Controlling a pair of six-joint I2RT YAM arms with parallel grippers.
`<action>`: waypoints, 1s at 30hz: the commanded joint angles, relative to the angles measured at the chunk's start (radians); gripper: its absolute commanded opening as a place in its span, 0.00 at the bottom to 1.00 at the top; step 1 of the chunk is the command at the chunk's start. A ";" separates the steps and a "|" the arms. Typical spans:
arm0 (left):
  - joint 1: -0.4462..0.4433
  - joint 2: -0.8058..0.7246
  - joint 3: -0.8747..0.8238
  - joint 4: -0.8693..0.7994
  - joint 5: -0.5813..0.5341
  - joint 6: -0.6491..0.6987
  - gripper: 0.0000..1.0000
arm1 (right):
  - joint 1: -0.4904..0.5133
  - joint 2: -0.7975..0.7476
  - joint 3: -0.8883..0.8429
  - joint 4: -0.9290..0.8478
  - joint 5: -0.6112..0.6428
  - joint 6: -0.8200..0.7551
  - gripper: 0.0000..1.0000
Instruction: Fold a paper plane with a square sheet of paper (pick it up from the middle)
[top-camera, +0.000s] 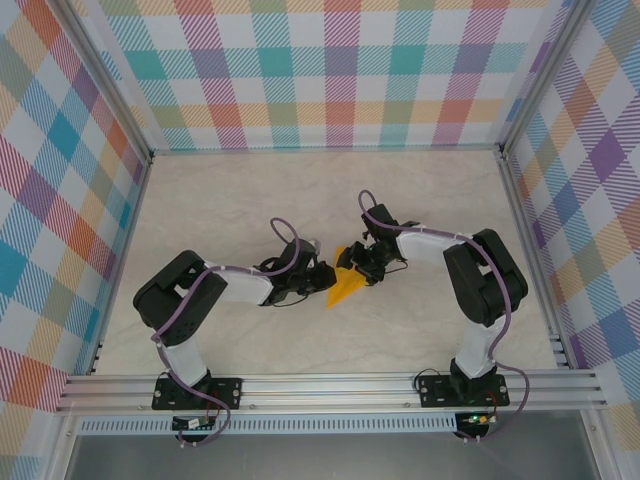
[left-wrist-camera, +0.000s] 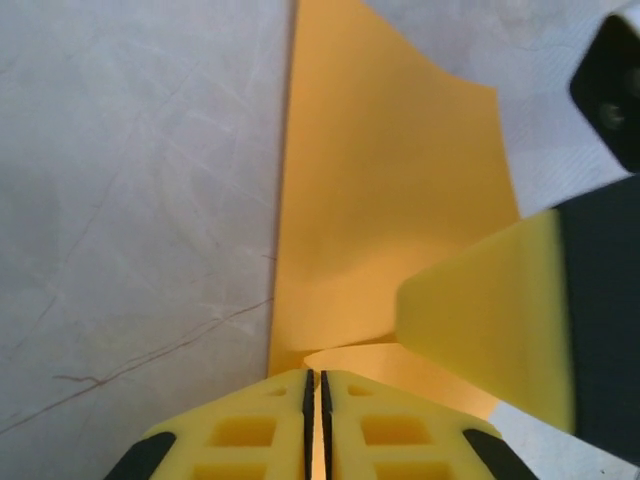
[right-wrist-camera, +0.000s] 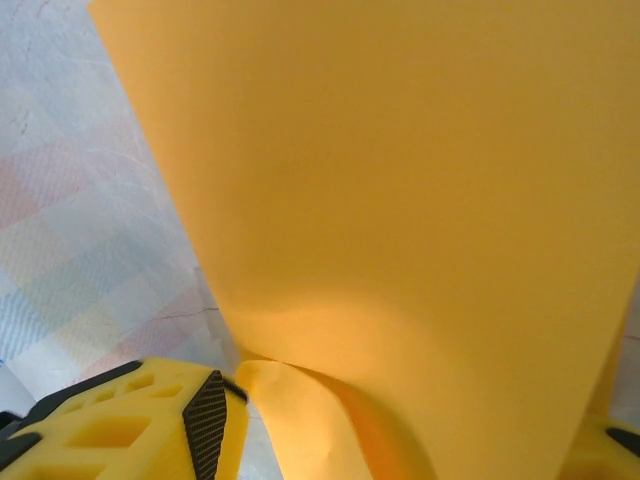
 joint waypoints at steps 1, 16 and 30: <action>0.009 -0.077 -0.033 0.003 0.016 0.071 0.17 | -0.024 0.084 -0.051 -0.139 0.168 -0.030 0.56; -0.083 -0.161 -0.098 0.019 -0.063 0.334 0.34 | -0.032 -0.098 0.009 -0.230 0.043 0.005 0.52; -0.164 -0.194 -0.135 0.085 -0.171 0.389 0.42 | -0.034 -0.137 -0.005 -0.164 -0.044 0.074 0.44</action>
